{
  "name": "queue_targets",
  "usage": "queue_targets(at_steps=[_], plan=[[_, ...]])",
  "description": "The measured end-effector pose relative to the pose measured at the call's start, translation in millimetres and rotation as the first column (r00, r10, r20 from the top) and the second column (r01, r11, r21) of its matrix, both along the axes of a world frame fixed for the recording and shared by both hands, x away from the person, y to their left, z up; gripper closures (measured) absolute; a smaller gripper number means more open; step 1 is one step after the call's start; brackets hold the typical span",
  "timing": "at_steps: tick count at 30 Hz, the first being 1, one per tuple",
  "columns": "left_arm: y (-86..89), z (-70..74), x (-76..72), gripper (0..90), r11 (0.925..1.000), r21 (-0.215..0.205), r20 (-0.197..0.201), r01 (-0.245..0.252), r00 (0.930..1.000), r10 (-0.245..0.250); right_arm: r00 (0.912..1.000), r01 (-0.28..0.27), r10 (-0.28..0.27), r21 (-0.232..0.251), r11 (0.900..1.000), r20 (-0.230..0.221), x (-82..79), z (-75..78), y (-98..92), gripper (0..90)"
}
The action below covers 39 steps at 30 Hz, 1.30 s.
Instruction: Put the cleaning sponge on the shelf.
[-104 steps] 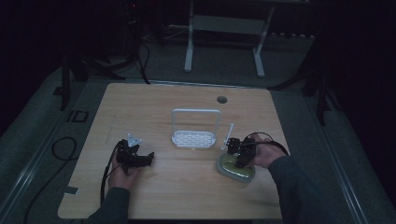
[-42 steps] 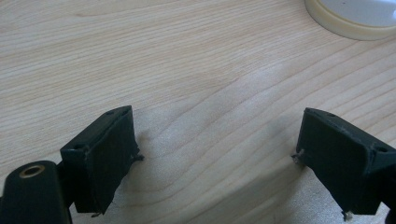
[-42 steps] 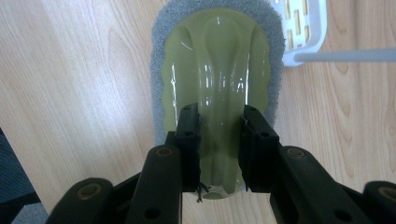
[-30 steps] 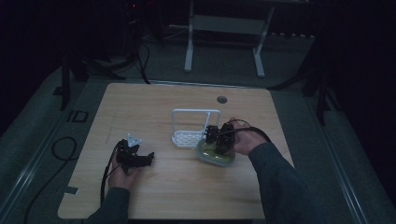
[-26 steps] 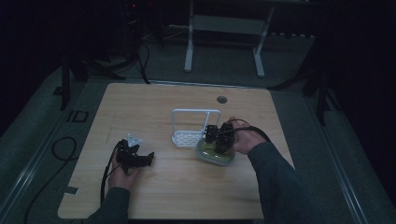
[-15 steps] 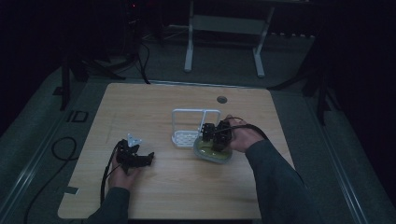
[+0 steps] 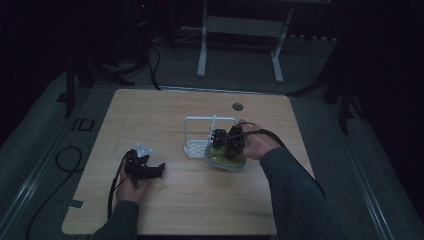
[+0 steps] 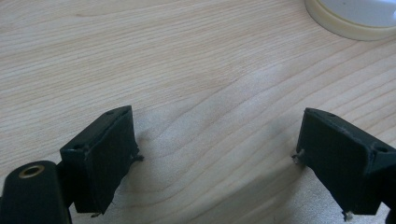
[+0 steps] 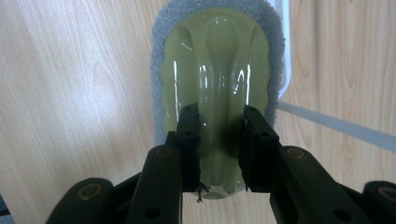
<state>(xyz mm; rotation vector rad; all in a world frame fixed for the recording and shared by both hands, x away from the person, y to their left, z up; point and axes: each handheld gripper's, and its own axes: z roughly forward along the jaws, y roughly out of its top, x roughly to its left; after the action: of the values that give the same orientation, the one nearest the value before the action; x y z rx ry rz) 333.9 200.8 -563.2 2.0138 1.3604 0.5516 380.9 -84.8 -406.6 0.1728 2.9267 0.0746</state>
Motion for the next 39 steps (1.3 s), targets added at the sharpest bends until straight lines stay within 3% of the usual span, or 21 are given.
queue_targets(at_steps=[16, 27, 39], plan=[[0.0, 0.0, 0.0, 11.8, 1.0, 0.001, -0.001, 0.0, 1.0, 0.0, 0.9986, -0.046, 0.046, 0.0, 0.999, 0.028, 5.8, 6.1, 18.7, 71.9], [-0.1, 0.0, 0.0, 11.8, 1.0, 0.0, 0.0, -0.001, 1.0, 0.001, 0.9946, -0.085, 0.086, -0.024, 0.996, 0.057, 8.9, 9.4, 34.4, 71.9], [-0.1, 0.0, 0.0, 11.8, 1.0, 0.0, 0.0, -0.001, 1.0, 0.001, 0.9862, -0.122, 0.126, -0.052, 0.991, 0.107, 11.0, 0.9, 45.0, 71.9]])
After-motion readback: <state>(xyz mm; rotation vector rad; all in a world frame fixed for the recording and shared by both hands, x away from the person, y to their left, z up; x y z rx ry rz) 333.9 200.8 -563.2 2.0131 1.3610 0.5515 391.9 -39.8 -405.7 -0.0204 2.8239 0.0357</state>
